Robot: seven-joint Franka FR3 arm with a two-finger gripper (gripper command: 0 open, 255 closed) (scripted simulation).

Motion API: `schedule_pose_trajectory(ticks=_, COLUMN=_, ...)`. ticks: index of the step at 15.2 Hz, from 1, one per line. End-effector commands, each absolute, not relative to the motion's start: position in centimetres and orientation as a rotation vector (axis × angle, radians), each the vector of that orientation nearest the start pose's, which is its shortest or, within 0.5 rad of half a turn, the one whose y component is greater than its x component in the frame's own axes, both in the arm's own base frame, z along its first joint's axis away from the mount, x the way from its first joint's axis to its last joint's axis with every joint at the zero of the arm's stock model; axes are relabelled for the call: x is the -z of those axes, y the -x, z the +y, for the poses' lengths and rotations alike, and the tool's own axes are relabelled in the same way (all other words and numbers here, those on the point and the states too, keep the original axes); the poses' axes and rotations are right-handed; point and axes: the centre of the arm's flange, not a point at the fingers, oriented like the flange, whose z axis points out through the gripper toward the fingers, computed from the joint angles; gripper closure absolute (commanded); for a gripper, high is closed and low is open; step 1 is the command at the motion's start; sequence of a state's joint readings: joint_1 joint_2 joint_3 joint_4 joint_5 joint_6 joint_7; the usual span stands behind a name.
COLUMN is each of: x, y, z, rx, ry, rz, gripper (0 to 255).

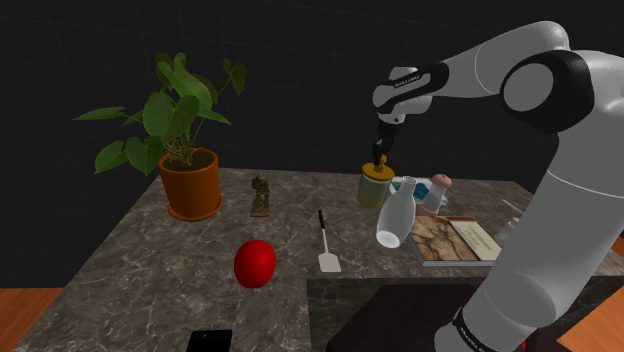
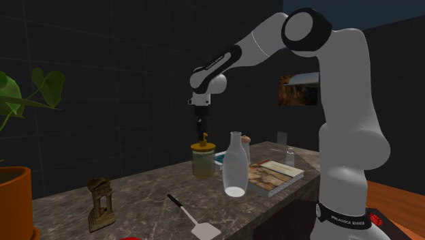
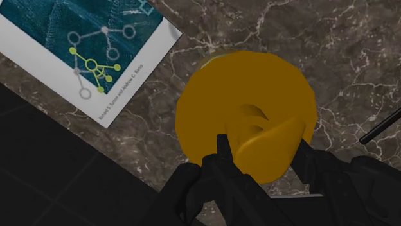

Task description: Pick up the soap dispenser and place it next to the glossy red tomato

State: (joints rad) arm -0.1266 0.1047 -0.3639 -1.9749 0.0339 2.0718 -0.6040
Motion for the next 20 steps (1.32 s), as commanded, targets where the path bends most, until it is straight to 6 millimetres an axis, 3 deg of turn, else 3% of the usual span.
schedule_pose_trajectory(ticks=1, x=-42.9, y=-51.2, z=-26.7, rx=-0.006, ry=3.144, rz=-0.156, gripper=255)
schedule_pose_trajectory(ticks=20, x=-53.0, y=-51.2, z=-26.7, rx=-0.006, ry=3.144, rz=-0.156, gripper=255)
